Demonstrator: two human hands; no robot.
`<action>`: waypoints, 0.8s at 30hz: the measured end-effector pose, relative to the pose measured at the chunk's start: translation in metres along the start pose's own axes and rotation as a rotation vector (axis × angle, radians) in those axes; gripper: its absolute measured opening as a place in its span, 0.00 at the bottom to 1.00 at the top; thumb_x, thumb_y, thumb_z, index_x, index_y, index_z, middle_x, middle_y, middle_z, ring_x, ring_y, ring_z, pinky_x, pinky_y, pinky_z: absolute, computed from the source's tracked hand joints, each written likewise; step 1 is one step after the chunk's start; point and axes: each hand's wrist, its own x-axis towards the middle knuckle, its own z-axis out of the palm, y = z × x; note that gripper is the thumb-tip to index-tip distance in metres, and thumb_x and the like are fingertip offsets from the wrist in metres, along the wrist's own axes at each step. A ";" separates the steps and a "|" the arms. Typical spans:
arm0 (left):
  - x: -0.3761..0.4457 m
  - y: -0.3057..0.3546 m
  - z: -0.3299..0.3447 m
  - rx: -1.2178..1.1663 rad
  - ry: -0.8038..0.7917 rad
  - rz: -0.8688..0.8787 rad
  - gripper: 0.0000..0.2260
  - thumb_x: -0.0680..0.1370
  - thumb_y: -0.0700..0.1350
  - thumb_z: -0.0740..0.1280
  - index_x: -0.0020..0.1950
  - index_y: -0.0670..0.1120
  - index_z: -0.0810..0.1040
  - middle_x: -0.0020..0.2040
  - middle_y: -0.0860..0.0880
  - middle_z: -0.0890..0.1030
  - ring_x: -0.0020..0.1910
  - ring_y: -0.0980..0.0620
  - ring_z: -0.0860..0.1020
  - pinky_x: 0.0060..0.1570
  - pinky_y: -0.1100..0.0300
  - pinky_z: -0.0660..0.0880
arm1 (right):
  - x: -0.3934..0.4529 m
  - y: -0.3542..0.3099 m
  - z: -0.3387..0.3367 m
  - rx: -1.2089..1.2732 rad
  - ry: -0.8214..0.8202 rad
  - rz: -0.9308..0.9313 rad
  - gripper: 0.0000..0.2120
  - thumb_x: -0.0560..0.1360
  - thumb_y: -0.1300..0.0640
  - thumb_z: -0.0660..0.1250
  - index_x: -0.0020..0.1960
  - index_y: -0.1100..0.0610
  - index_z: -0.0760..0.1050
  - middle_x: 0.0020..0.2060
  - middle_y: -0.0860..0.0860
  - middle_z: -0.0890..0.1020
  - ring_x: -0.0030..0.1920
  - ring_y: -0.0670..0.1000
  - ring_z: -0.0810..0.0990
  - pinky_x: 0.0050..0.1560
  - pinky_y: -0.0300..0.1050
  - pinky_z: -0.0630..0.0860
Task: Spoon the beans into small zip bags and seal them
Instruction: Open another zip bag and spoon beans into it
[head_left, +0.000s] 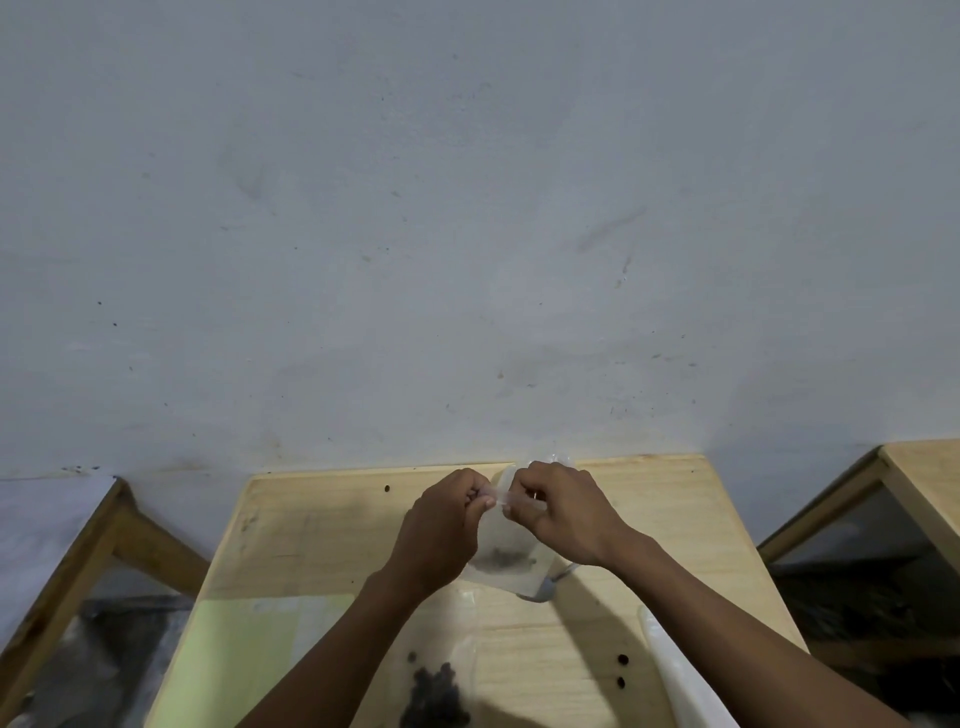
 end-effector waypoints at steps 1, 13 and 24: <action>0.000 -0.001 0.000 -0.010 0.004 0.012 0.04 0.77 0.46 0.62 0.43 0.53 0.72 0.36 0.58 0.75 0.37 0.55 0.74 0.38 0.55 0.72 | -0.001 0.001 0.000 -0.002 -0.012 -0.004 0.12 0.76 0.52 0.66 0.35 0.44 0.68 0.32 0.39 0.72 0.37 0.39 0.70 0.44 0.42 0.62; 0.002 -0.002 -0.003 -0.038 0.061 0.010 0.08 0.78 0.39 0.64 0.42 0.51 0.71 0.35 0.57 0.74 0.36 0.56 0.73 0.35 0.63 0.69 | -0.005 0.002 0.005 0.002 0.092 0.064 0.12 0.77 0.48 0.68 0.38 0.51 0.70 0.36 0.44 0.78 0.40 0.47 0.75 0.43 0.44 0.67; -0.010 -0.013 -0.028 -0.147 0.111 -0.122 0.10 0.79 0.39 0.64 0.40 0.52 0.74 0.32 0.55 0.75 0.36 0.48 0.78 0.40 0.44 0.78 | -0.010 -0.007 0.008 0.174 0.032 0.020 0.08 0.79 0.58 0.65 0.41 0.55 0.72 0.39 0.45 0.75 0.40 0.42 0.71 0.43 0.30 0.66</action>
